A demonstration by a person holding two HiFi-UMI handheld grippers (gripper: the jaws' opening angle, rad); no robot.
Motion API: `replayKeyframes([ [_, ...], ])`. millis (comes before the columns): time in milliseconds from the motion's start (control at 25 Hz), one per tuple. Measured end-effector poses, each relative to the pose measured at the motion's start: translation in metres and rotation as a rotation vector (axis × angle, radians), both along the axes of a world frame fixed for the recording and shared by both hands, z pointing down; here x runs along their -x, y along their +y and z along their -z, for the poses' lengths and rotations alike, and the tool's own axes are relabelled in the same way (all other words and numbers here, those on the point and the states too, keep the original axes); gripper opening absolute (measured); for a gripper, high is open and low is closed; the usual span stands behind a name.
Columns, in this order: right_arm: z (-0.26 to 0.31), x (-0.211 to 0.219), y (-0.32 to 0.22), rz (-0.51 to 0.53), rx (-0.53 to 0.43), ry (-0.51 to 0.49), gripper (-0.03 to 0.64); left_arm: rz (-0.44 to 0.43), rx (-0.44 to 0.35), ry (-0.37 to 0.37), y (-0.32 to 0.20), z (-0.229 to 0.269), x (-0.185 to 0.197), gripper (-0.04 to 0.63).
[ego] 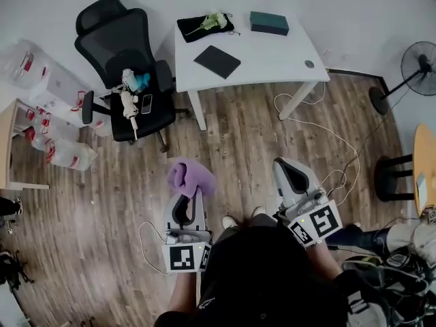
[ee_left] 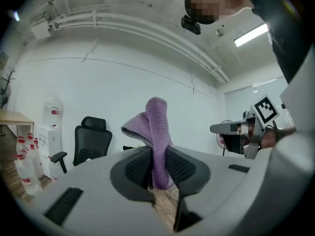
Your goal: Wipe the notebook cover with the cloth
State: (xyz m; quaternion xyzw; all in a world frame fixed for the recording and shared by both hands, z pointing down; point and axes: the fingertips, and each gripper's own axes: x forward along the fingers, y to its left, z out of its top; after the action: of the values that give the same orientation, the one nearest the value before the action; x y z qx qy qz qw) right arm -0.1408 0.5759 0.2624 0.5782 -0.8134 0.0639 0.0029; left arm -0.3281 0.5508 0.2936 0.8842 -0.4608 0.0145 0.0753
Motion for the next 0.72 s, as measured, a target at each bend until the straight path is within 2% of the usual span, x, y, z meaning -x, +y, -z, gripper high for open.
replayKeyframes([
  [160,0.0,0.006,0.021,-0.02,0.011,0.003,0.005,-0.024,-0.015,0.044,0.018,0.013,-0.003,0.069],
  [400,-0.008,0.012,0.045,-0.06,0.017,-0.037,0.005,-0.113,-0.021,0.017,0.049,0.008,-0.015,0.069],
  [520,-0.013,0.003,0.054,-0.073,0.038,-0.042,0.005,-0.11,-0.012,0.016,0.059,0.006,-0.018,0.069],
  [720,-0.004,-0.024,0.048,-0.081,0.017,-0.035,0.005,-0.089,-0.022,0.004,0.052,0.013,-0.029,0.069],
])
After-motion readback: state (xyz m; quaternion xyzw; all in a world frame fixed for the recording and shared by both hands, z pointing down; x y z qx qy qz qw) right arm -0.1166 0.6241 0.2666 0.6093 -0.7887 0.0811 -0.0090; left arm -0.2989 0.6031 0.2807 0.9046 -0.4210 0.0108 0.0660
